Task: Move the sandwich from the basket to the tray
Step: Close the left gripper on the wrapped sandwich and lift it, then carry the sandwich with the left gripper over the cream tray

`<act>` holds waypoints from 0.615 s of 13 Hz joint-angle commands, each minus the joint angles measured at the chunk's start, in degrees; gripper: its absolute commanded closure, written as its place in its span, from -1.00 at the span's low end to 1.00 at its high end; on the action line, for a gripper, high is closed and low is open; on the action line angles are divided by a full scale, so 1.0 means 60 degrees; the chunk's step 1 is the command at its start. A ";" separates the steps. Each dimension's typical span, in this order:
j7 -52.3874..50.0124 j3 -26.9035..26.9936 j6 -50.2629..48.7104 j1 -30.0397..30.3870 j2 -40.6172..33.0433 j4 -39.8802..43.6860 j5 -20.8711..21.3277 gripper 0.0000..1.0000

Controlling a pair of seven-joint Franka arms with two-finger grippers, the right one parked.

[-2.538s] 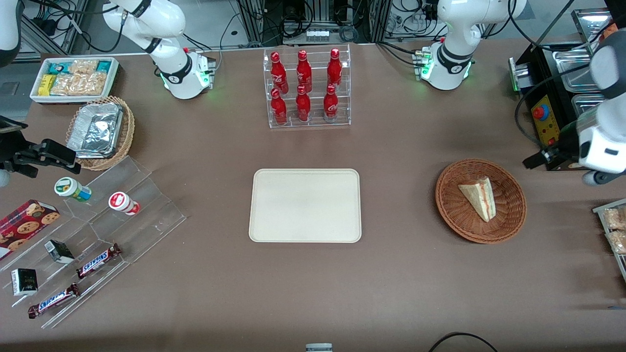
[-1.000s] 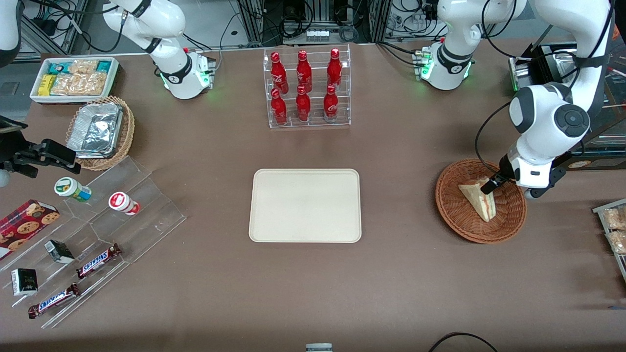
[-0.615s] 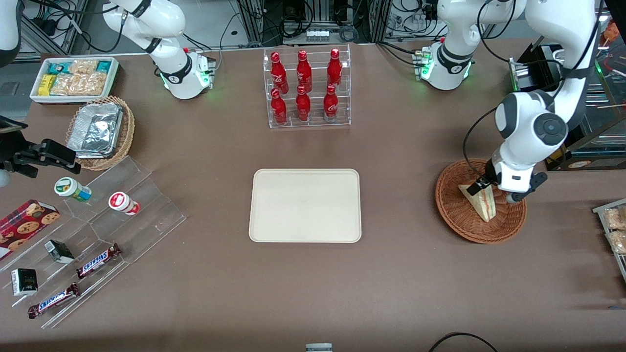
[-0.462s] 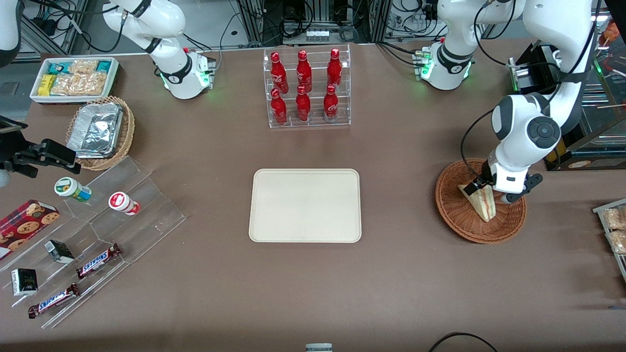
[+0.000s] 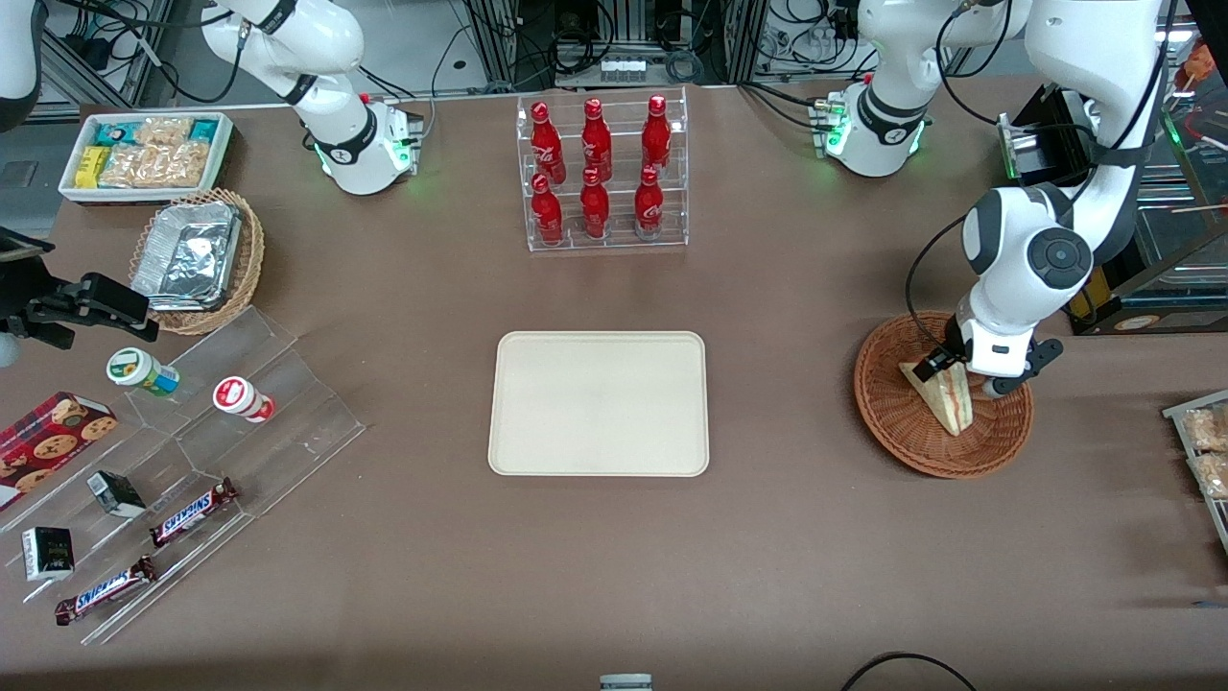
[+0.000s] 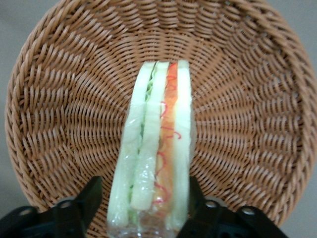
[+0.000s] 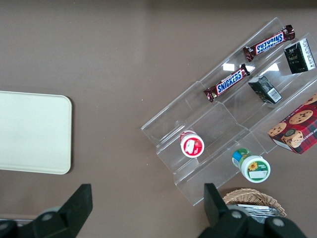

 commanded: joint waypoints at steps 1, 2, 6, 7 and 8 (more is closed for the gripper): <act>-0.0352 -0.0047 -0.0060 -0.0090 -0.0516 0.0099 0.0242 1.00; -0.0352 -0.0062 -0.0191 -0.0091 -0.0692 0.0157 0.0242 1.00; -0.0511 -0.0484 -0.3069 -0.0734 -0.1322 0.1720 0.0242 1.00; -0.0890 -0.0951 -0.3817 -0.0750 -0.1353 0.2233 0.0227 1.00; -0.1300 -0.1593 -0.4492 -0.0750 -0.1324 0.2818 0.0227 1.00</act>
